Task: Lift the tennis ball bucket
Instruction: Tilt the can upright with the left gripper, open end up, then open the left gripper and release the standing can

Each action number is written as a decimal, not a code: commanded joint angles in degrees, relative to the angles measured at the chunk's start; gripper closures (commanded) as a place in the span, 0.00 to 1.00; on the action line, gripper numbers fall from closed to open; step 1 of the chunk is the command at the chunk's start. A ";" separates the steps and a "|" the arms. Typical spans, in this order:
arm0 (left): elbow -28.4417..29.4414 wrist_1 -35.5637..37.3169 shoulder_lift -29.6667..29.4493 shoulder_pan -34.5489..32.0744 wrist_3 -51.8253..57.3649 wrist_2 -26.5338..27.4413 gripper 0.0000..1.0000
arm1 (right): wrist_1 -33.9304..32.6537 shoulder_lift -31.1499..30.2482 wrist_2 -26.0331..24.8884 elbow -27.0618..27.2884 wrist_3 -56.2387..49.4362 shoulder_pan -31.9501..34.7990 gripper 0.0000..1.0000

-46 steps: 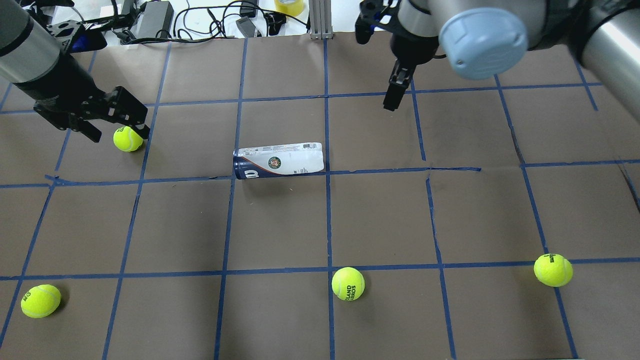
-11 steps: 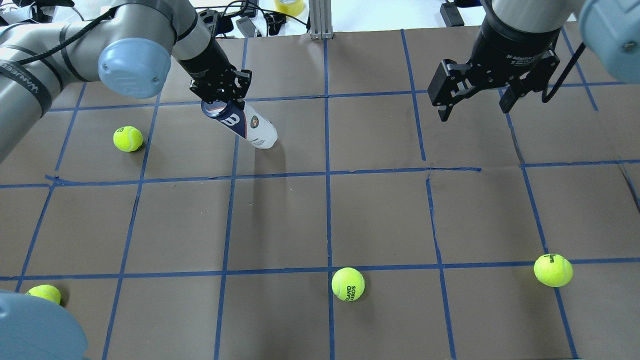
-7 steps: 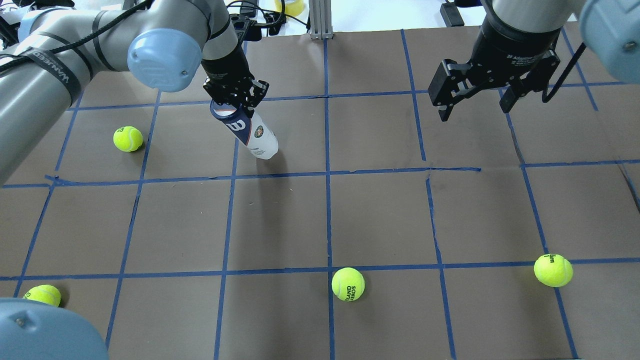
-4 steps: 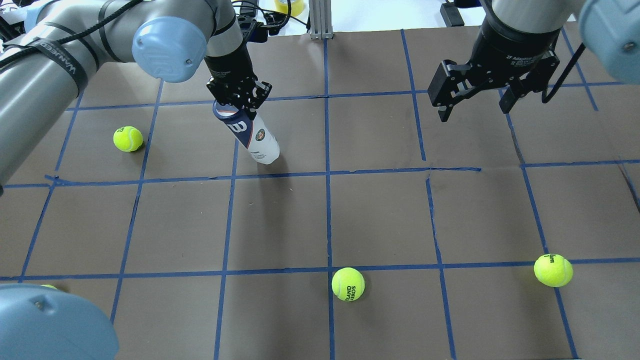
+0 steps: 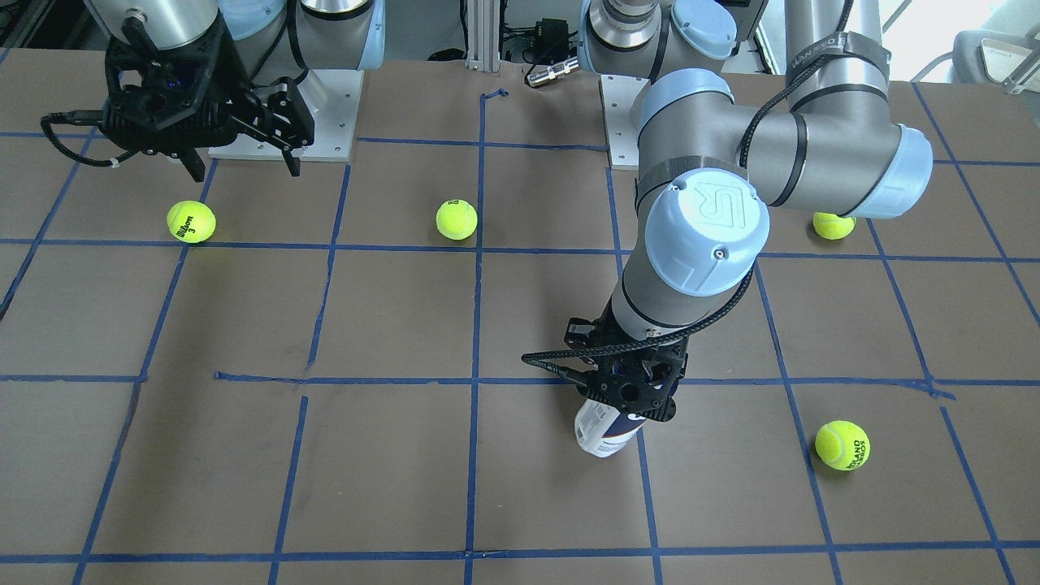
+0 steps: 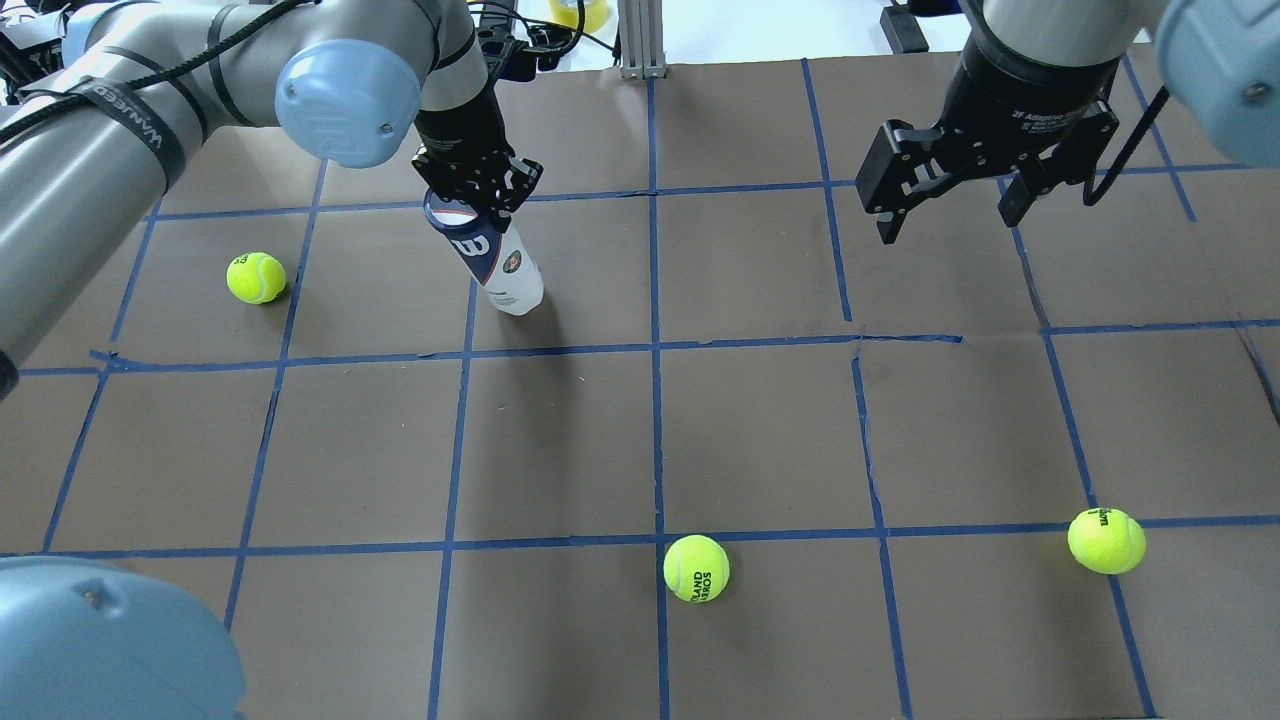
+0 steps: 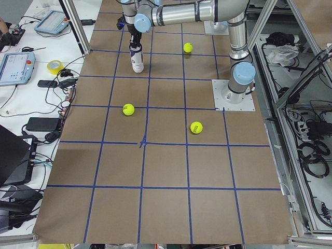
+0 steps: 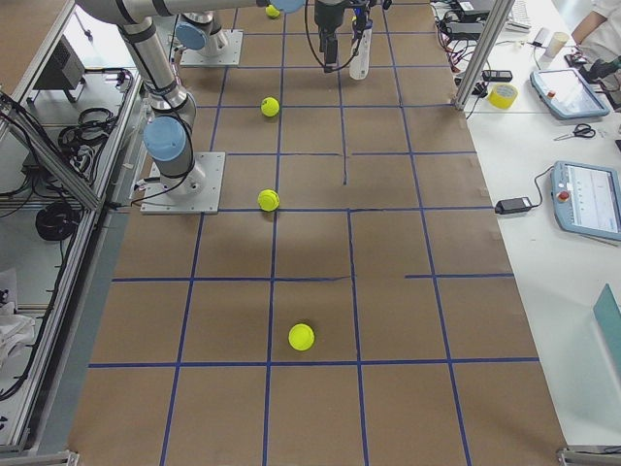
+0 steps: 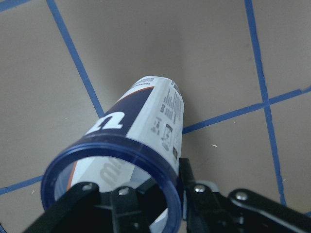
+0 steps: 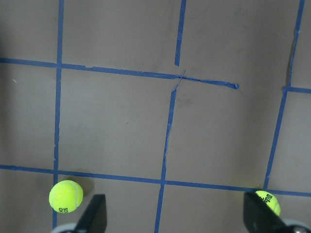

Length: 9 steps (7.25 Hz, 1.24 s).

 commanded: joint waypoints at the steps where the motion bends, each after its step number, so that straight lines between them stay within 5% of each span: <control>1: -0.14 0.68 -0.66 -0.93 -0.94 0.16 0.22 | -0.05 0.01 0.16 0.02 0.17 0.02 0.00; 2: -0.05 0.68 -0.40 -1.11 -0.94 0.16 0.01 | -0.05 -0.07 0.16 -0.06 0.17 0.02 0.00; 7: 2.40 -0.46 6.09 -0.23 -2.17 -0.28 0.00 | -0.05 0.02 0.16 0.02 0.09 0.02 0.00; 9: 2.50 -5.71 10.22 5.71 -2.08 -2.10 0.00 | -0.05 0.02 0.07 0.02 0.09 0.02 0.00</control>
